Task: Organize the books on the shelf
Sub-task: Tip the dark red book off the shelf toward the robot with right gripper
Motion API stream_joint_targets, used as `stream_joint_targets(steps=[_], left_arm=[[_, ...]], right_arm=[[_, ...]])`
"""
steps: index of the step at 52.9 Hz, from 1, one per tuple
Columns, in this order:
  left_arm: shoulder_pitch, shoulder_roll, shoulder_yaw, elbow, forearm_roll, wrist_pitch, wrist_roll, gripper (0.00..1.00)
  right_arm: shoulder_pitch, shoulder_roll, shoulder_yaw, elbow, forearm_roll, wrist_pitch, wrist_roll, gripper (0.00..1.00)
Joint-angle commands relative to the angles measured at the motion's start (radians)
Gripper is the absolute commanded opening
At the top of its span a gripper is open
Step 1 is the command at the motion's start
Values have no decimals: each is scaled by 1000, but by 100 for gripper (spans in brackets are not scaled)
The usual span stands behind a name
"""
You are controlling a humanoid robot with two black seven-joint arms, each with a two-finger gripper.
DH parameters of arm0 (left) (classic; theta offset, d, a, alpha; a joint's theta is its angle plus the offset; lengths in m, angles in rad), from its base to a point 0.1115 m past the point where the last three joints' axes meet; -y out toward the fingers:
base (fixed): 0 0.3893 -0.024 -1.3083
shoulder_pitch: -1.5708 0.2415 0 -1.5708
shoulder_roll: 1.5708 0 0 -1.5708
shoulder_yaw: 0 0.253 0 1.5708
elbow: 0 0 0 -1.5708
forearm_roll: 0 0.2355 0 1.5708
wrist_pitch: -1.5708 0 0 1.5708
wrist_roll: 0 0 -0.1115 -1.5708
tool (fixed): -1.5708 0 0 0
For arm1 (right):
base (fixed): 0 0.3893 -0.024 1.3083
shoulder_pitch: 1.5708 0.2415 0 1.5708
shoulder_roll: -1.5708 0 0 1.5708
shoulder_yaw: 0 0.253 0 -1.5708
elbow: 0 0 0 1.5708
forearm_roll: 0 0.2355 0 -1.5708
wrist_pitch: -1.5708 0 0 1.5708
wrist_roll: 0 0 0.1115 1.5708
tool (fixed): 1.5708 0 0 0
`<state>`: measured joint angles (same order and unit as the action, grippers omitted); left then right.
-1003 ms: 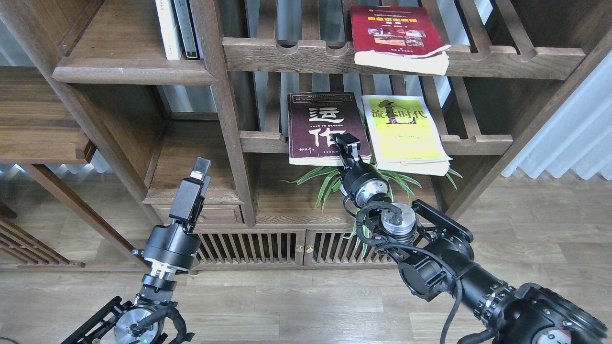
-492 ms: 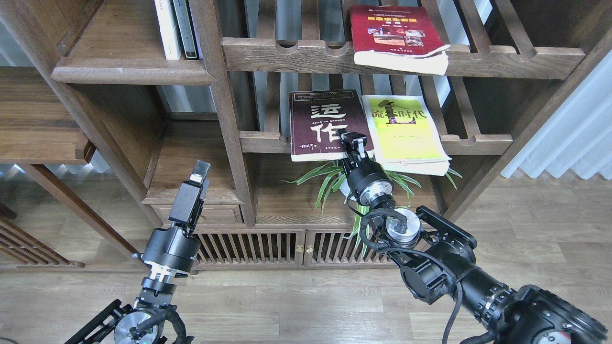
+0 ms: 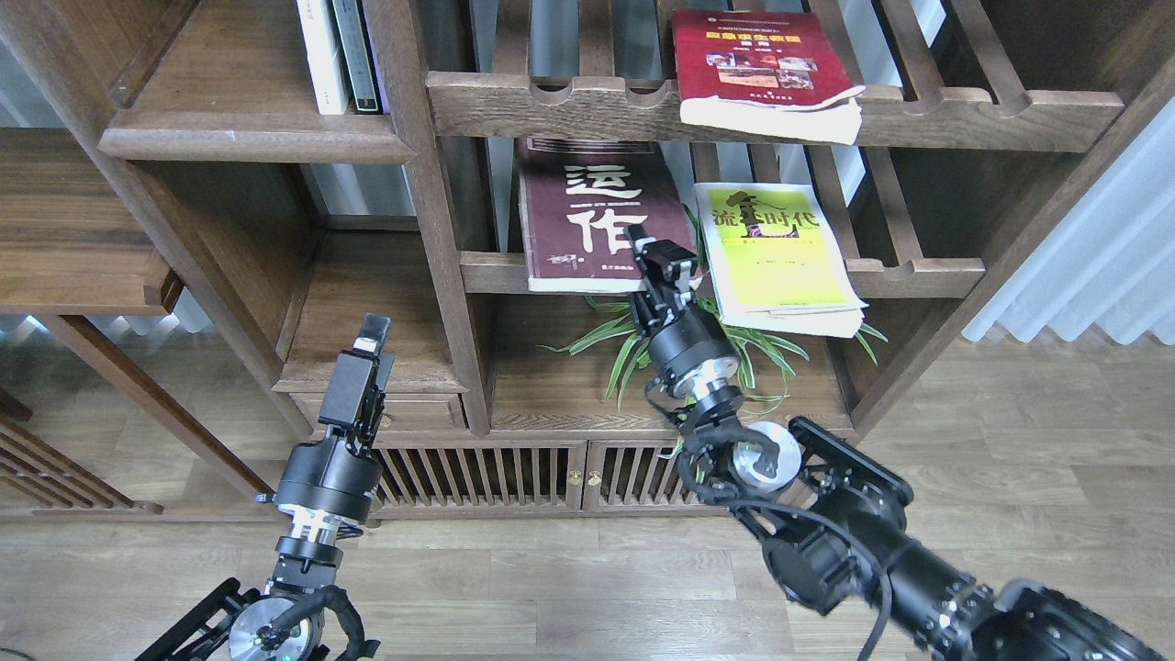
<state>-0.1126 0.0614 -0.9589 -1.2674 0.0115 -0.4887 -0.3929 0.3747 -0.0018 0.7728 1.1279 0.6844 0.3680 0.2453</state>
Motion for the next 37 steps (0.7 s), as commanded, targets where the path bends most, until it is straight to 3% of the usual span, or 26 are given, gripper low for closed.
stream_joint_targets(steps=[1,11,37], left_arm=[[1,14,3,0,-4,0,25,100],[-2,23,-9,0,-136,0,104,100],[-2,64,-30,-13,-283,0,242,99]], right_arm=[[-37,-38,0,46,0,46,-4,5],[-120,-142,-1,119,0,121,-11,5],[-341,-316,-20,296,-43,121,-18,5]])
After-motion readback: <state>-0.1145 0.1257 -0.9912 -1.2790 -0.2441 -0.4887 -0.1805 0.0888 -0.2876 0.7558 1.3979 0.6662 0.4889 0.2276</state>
